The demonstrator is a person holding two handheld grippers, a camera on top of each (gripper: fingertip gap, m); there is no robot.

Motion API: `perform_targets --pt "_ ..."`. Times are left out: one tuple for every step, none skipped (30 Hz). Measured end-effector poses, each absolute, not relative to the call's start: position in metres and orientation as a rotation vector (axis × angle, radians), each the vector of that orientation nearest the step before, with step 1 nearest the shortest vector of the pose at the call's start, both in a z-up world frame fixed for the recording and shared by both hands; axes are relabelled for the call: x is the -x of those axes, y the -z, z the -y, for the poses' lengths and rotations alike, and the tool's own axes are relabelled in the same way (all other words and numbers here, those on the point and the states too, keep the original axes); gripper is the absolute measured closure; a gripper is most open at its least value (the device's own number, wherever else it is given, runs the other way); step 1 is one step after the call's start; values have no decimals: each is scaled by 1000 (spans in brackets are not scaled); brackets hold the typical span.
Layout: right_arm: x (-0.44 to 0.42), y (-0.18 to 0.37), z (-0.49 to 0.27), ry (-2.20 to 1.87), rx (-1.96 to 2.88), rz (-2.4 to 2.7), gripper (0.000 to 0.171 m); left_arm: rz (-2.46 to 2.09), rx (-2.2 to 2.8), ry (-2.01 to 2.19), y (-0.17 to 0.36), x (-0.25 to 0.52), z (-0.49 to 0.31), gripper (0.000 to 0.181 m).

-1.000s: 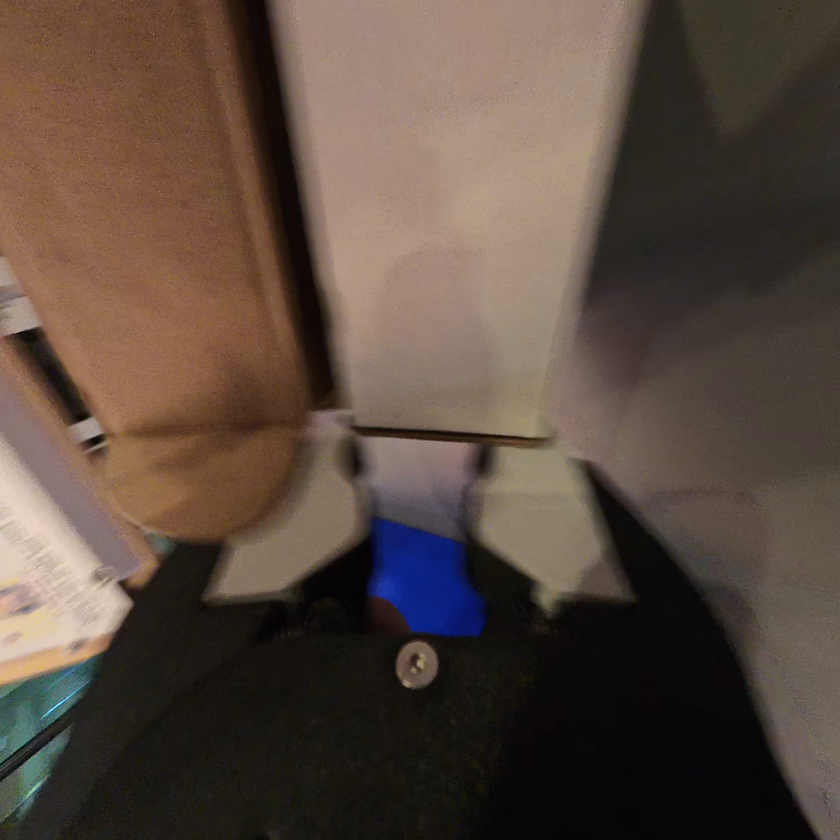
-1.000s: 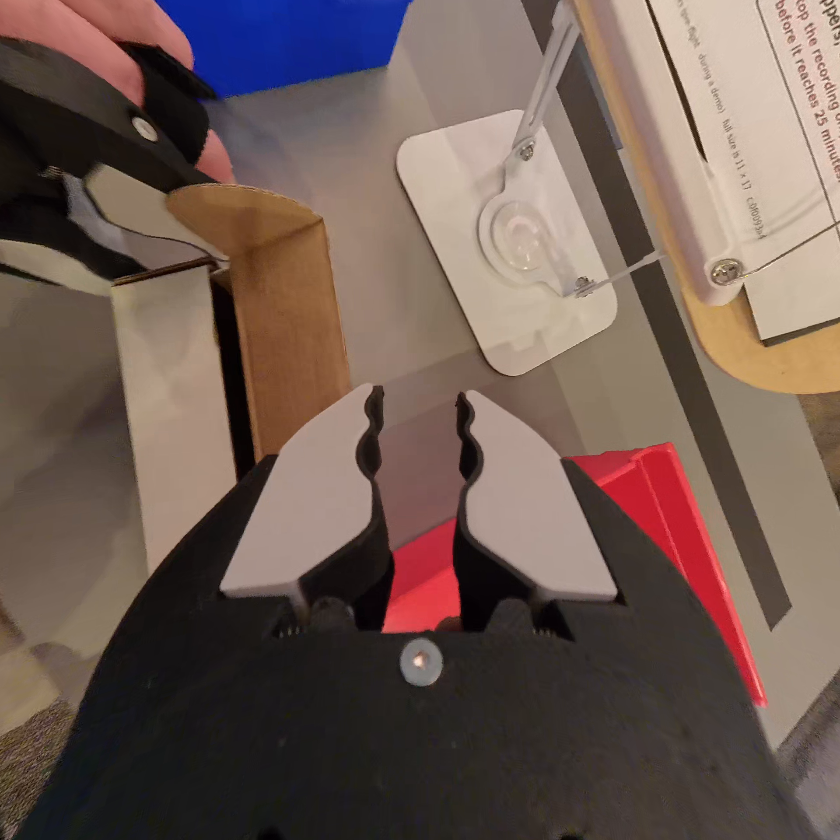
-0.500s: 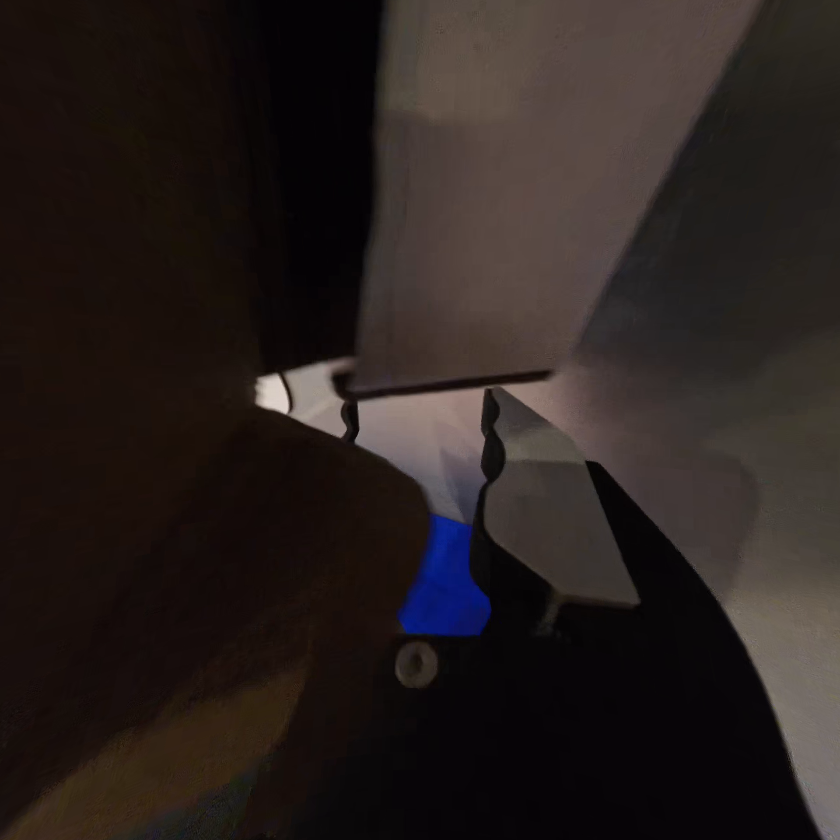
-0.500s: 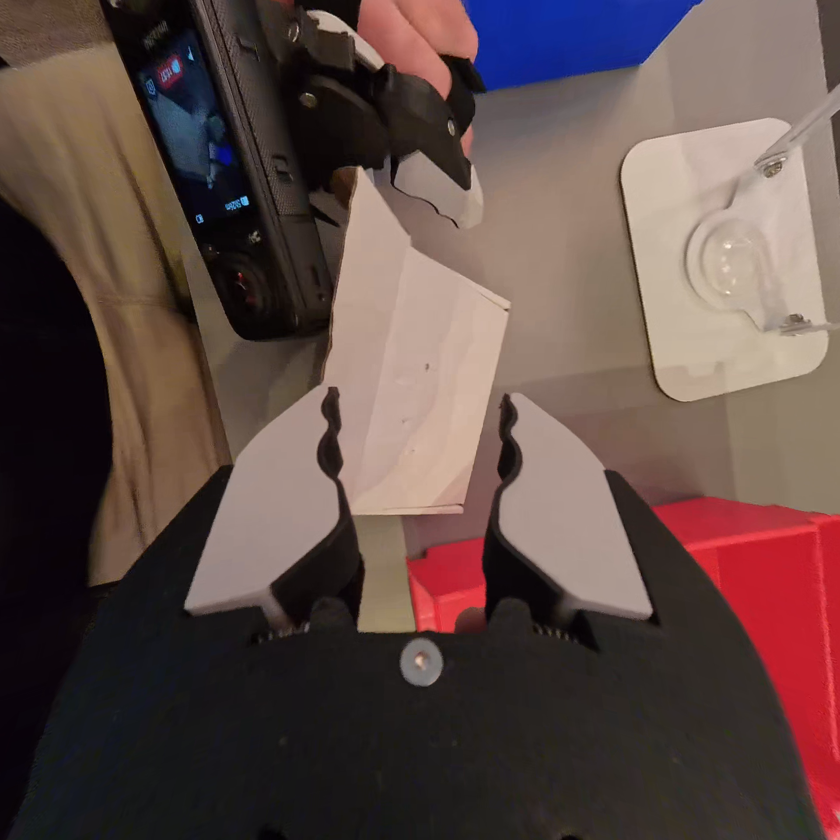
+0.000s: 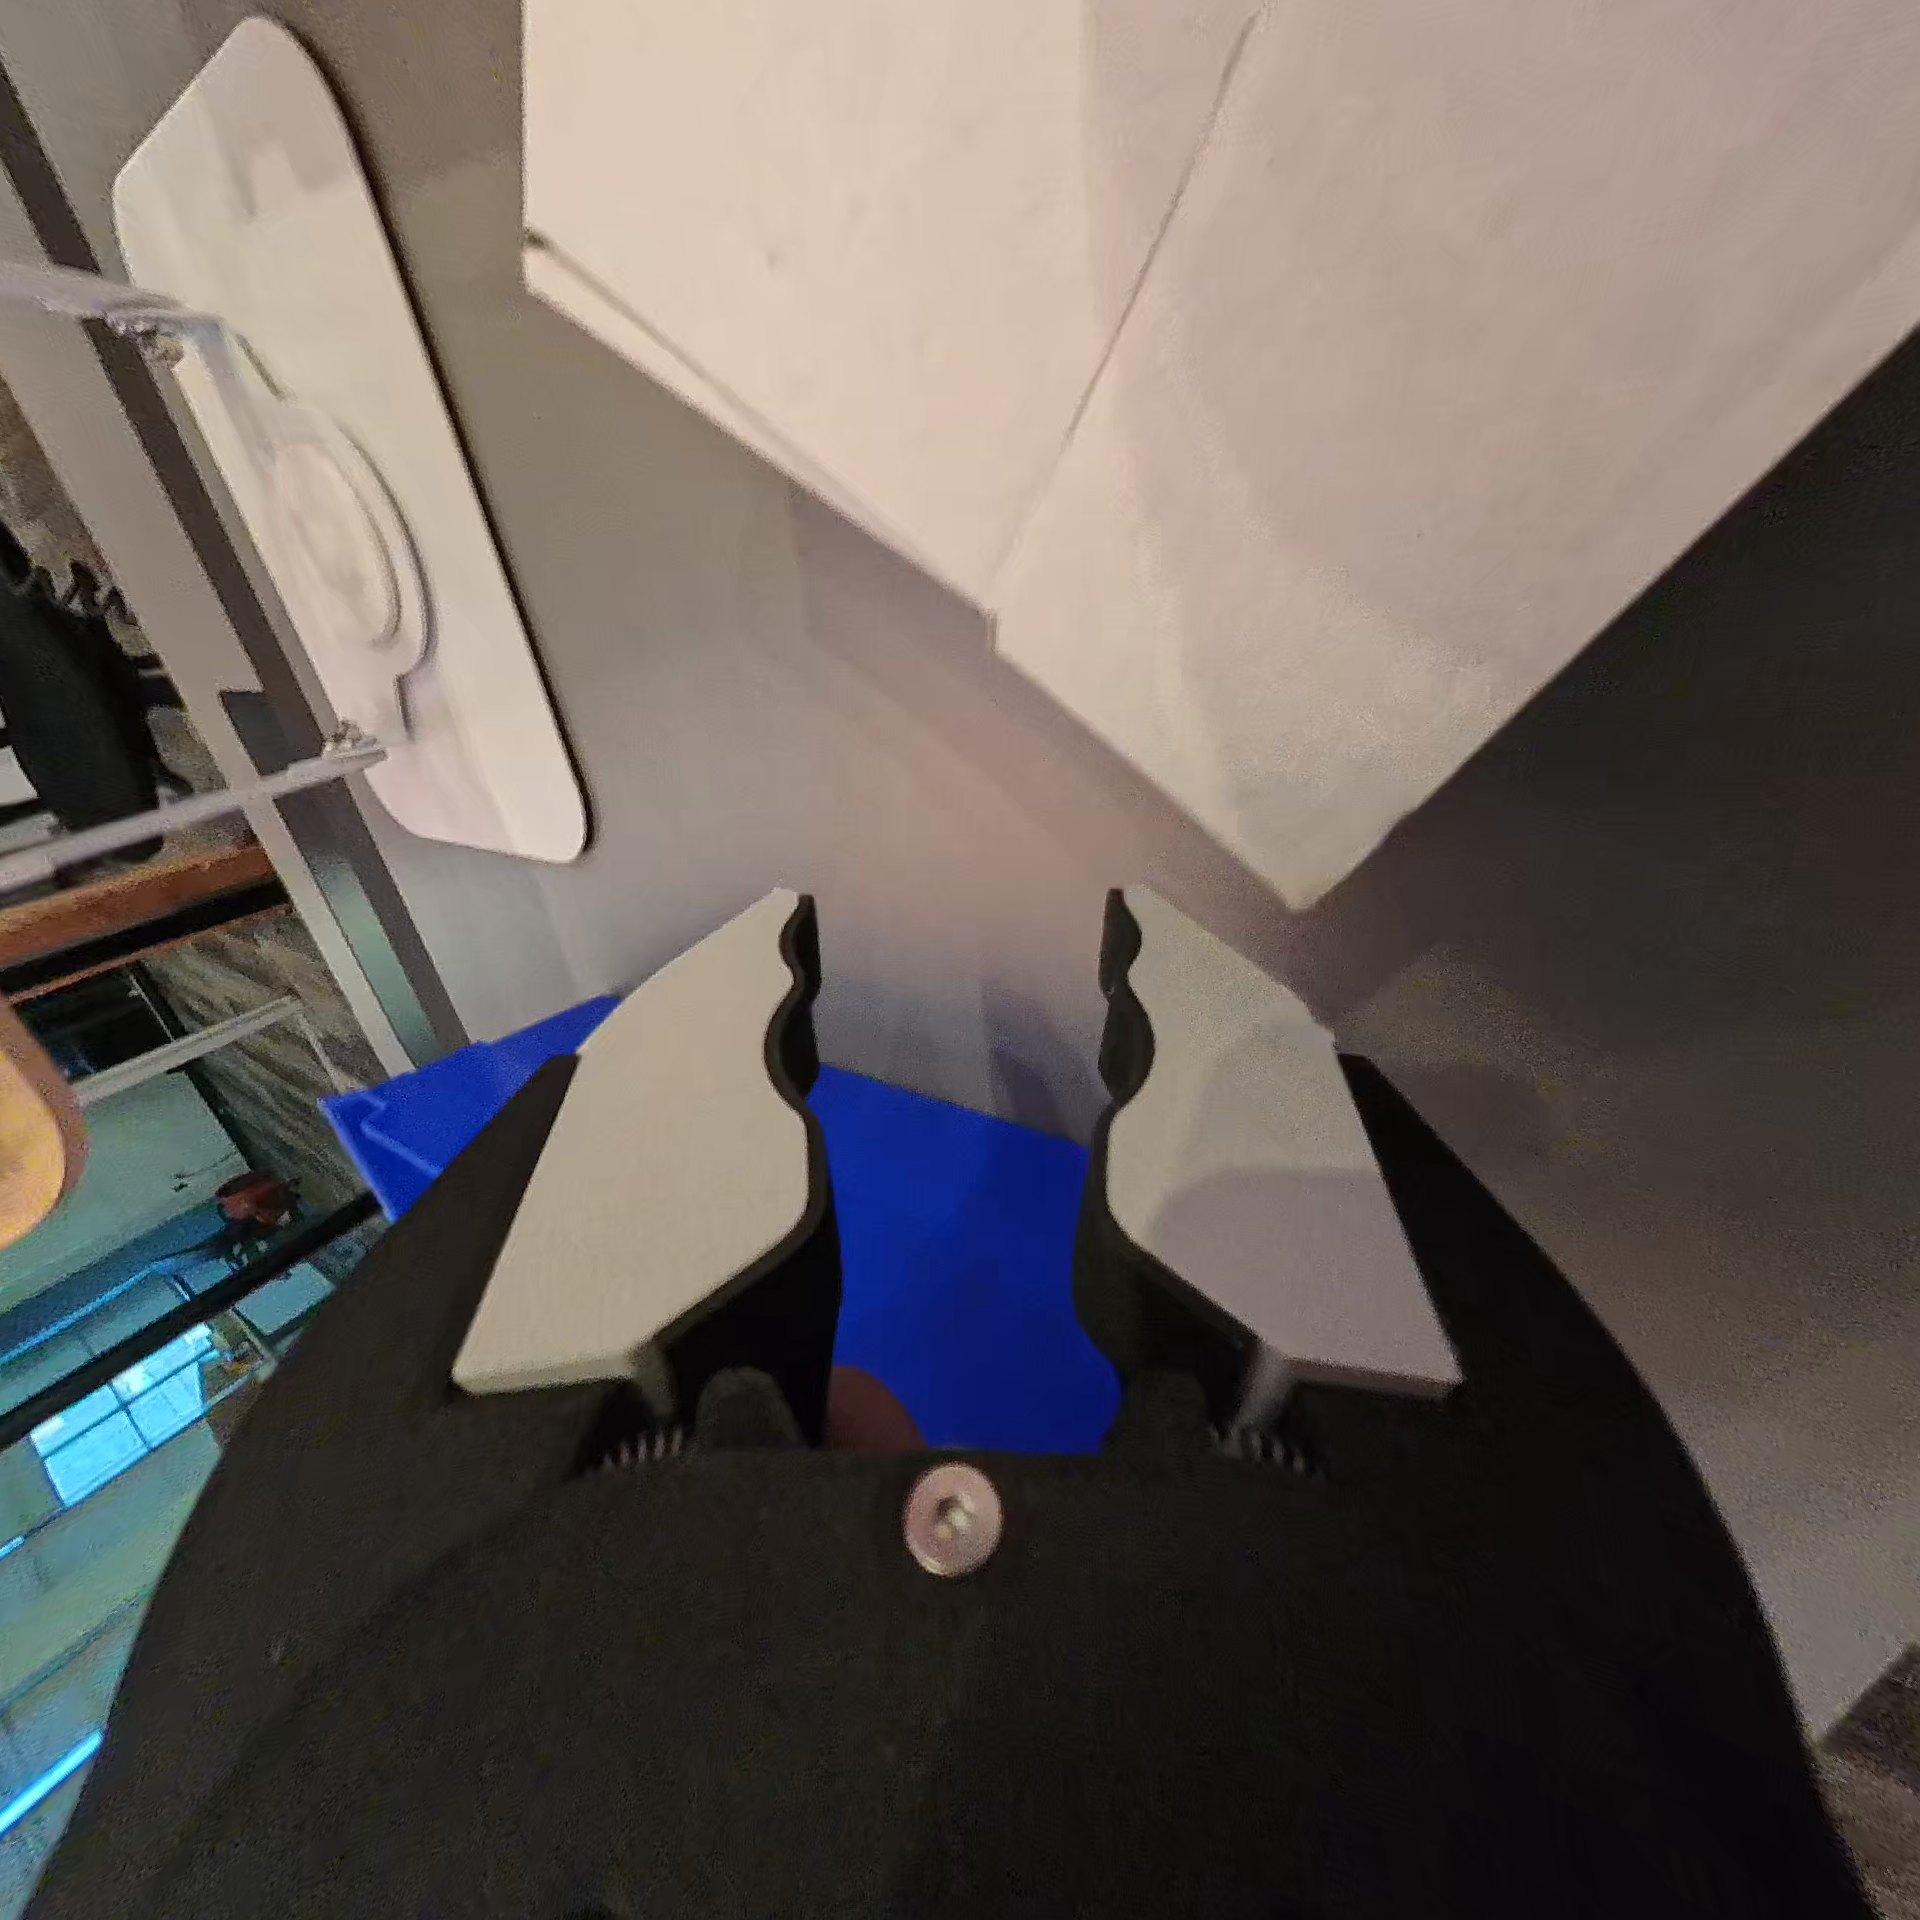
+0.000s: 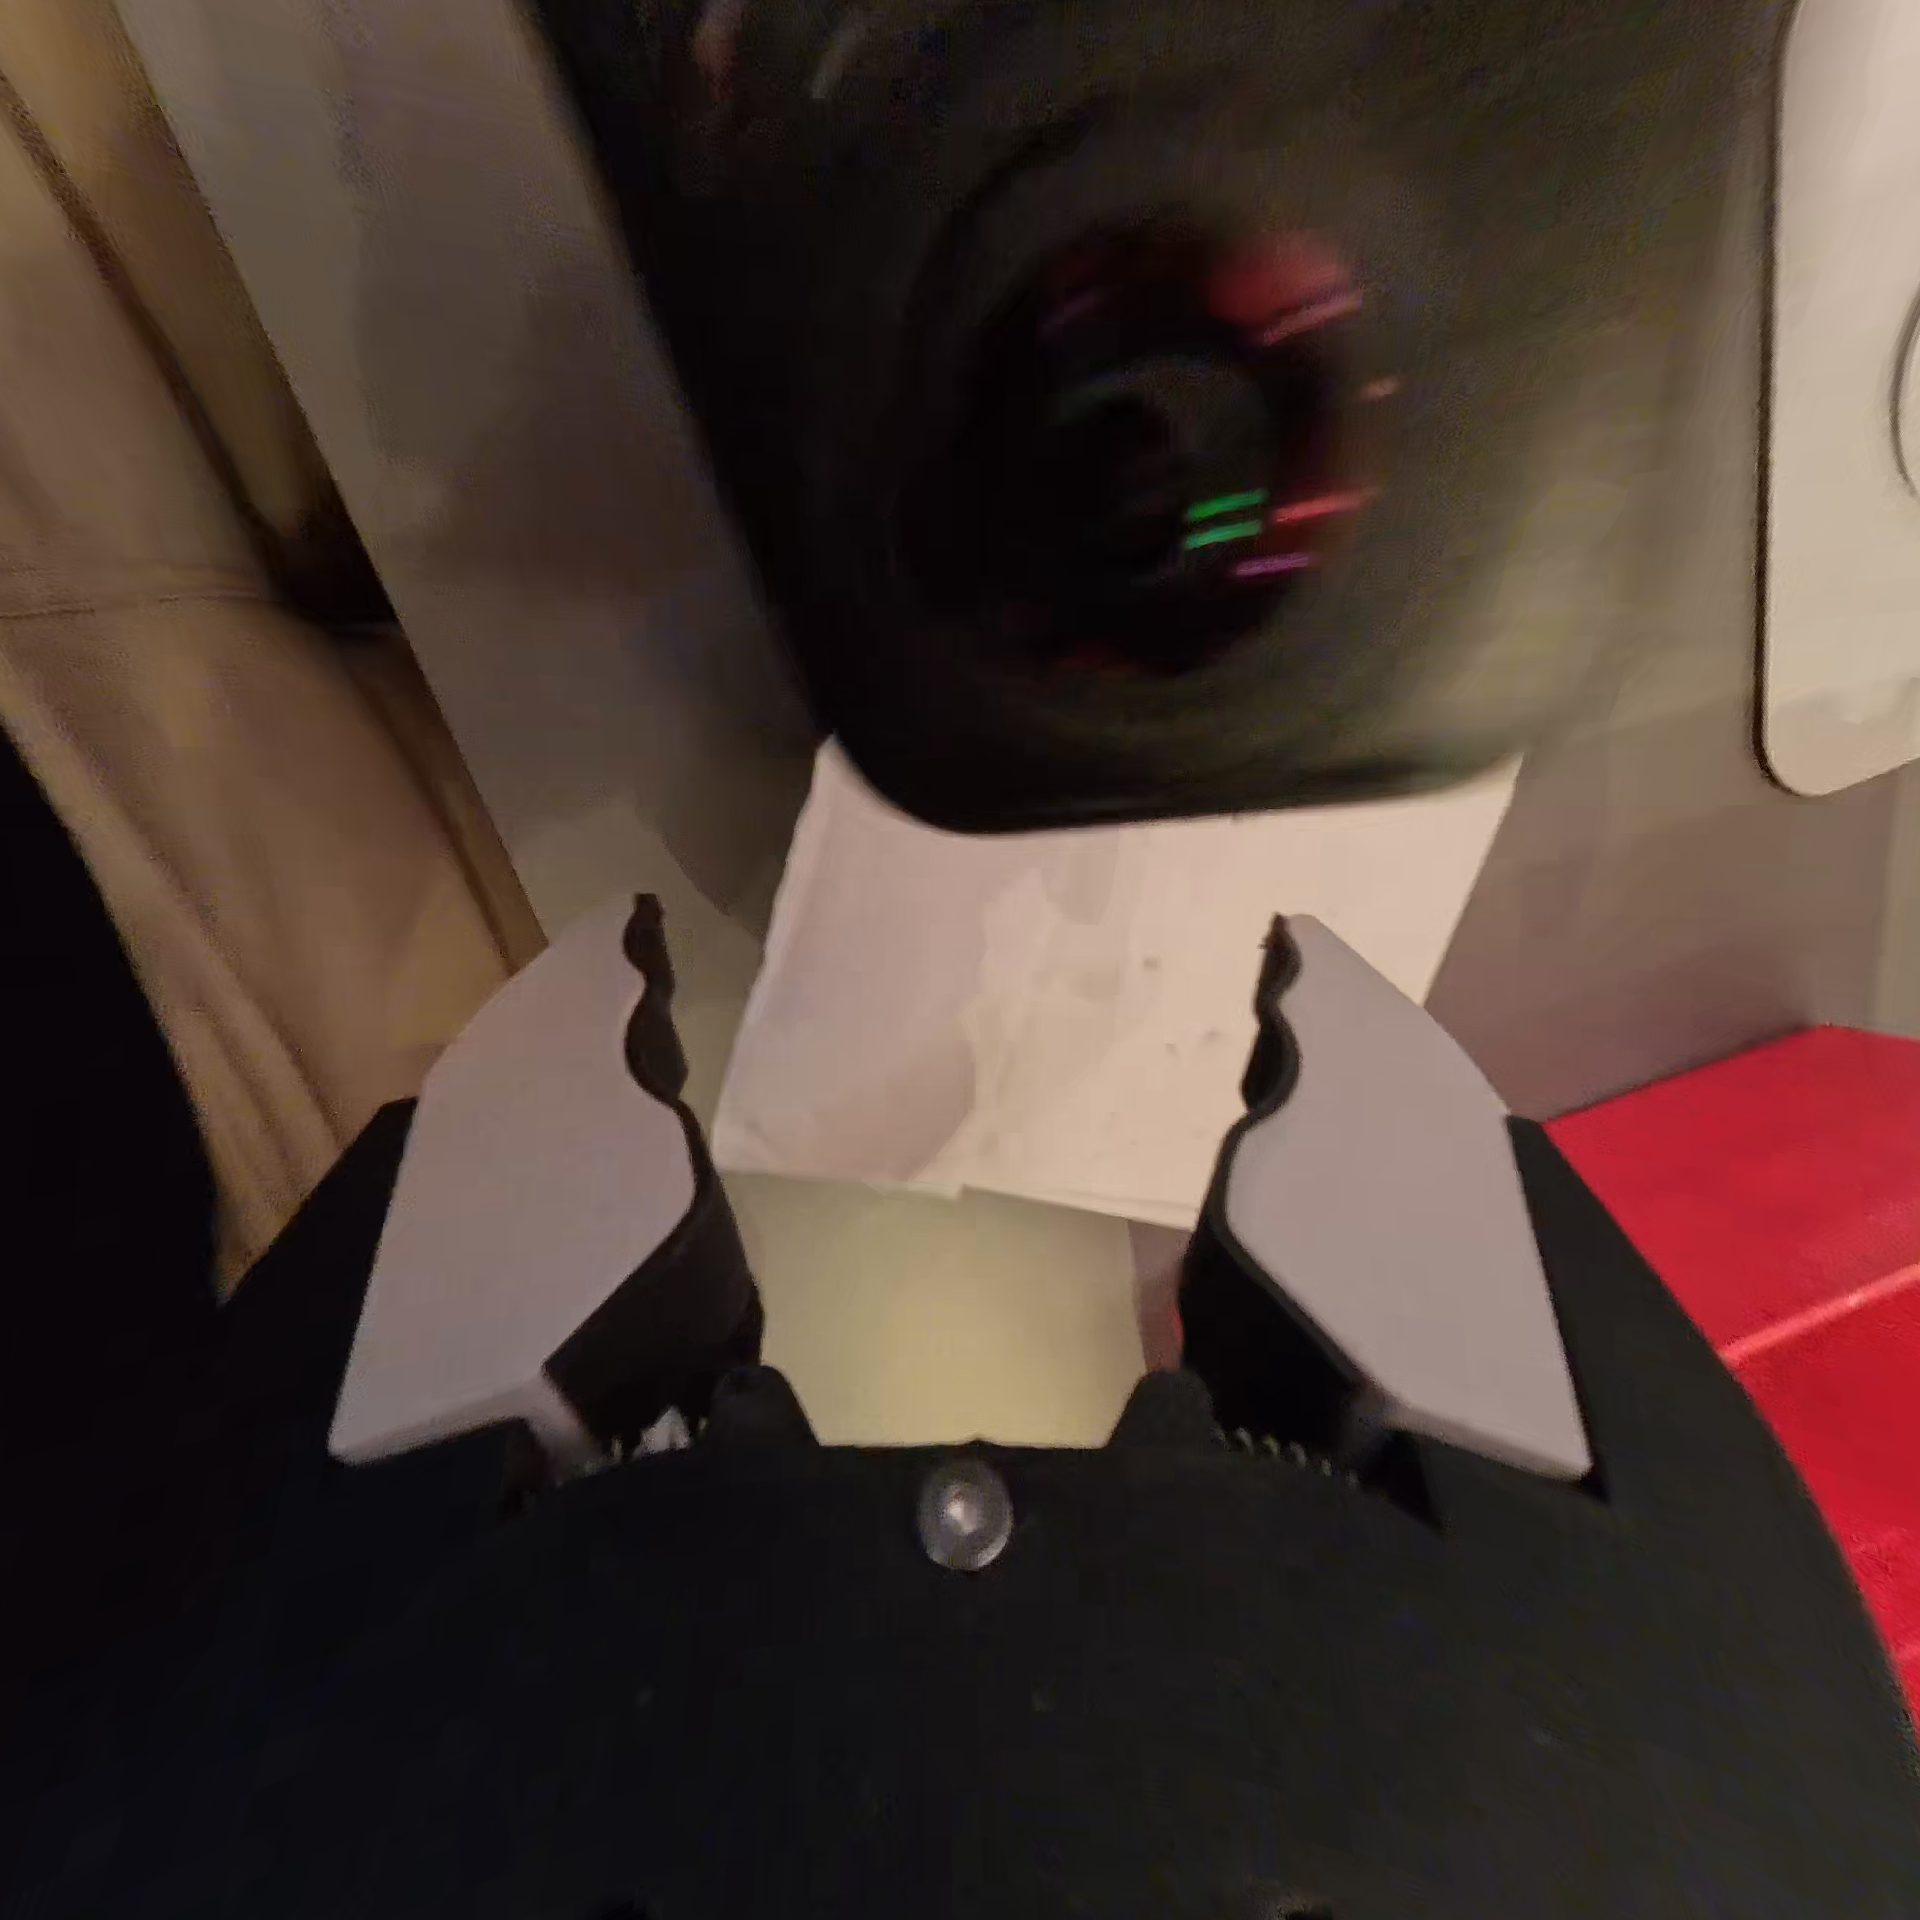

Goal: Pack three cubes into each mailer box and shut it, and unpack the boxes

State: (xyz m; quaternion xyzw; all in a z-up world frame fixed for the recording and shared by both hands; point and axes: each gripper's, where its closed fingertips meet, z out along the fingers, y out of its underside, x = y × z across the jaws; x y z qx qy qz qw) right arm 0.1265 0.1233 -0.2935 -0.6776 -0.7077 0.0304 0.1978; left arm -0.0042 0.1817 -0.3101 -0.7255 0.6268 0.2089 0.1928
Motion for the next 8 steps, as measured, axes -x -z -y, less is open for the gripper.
perform_targets --pt "-124 300 -121 -39 1868 1977 62 -1741 2045 -589 307 8 -180 129" --pt "-124 304 -124 60 1842 1956 62 -1731 2053 -584 306 12 -178 129" --pt "-124 306 -128 158 1805 1932 67 -1721 2059 -580 304 15 -176 128" --pt "-124 307 -131 223 1756 1917 78 -1711 2057 -583 302 18 -174 128" --pt "-124 306 -133 262 1708 1910 92 -1704 2053 -587 301 20 -172 128" --pt "-123 305 -134 271 1673 1914 111 -1700 2042 -581 299 21 -169 128" --pt "-123 305 -134 262 1654 1927 127 -1696 2027 -571 297 20 -166 128" --pt "-124 301 -135 258 1641 1924 131 -1684 2012 -564 293 19 -163 128"
